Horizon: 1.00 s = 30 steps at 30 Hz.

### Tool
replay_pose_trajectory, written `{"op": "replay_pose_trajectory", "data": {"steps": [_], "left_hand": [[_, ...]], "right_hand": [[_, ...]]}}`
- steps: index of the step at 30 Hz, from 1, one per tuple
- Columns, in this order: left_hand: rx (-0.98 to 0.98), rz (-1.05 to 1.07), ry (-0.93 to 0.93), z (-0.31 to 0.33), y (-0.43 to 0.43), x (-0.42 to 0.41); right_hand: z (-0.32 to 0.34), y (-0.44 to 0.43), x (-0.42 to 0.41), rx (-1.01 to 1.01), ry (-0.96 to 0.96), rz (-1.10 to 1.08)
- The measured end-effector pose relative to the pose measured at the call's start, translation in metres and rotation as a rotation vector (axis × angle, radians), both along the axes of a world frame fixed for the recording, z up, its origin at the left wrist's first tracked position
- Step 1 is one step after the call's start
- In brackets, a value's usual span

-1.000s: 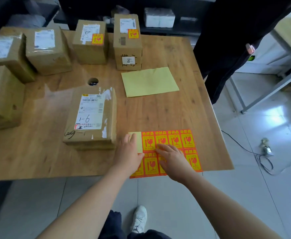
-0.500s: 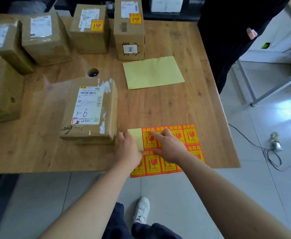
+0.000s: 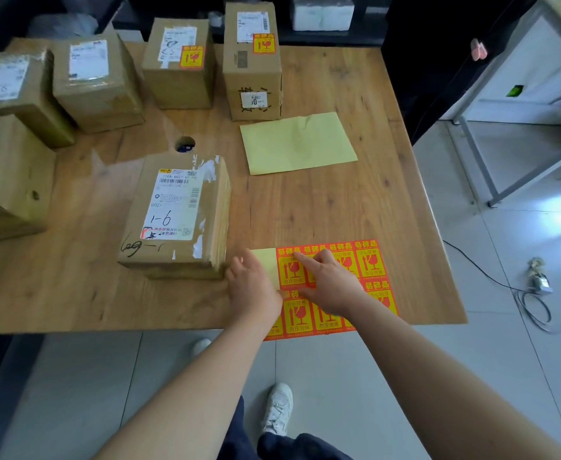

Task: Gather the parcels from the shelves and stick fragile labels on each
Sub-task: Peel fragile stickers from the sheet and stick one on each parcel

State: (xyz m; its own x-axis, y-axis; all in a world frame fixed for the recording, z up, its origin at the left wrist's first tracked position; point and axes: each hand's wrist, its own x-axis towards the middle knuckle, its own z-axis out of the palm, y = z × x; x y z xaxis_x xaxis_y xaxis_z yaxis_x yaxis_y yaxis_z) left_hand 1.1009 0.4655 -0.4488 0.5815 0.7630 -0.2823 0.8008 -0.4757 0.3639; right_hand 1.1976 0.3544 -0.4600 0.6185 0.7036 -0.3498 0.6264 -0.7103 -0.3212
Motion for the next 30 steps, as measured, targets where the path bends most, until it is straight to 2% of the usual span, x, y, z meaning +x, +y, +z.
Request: {"op": "replay_pose_trajectory", "data": {"steps": [9, 14, 18, 21, 30], "left_hand": [[-0.186, 0.086, -0.066, -0.003, -0.013, -0.001], [-0.016, 0.059, -0.012, -0.004, -0.009, -0.012], [-0.01, -0.019, -0.032, -0.006, -0.002, -0.01], [-0.006, -0.121, -0.056, -0.009, 0.009, -0.003], [-0.01, -0.241, 0.063, -0.007, 0.03, 0.014]], "right_hand": [[-0.002, -0.001, -0.003, 0.018, -0.023, -0.018], [0.001, 0.001, -0.002, -0.007, -0.012, -0.022], [0.01, 0.014, 0.01, -0.04, 0.004, 0.027], [0.012, 0.019, 0.018, -0.034, 0.053, -0.013], [0.017, 0.02, 0.023, -0.01, 0.081, -0.054]]}}
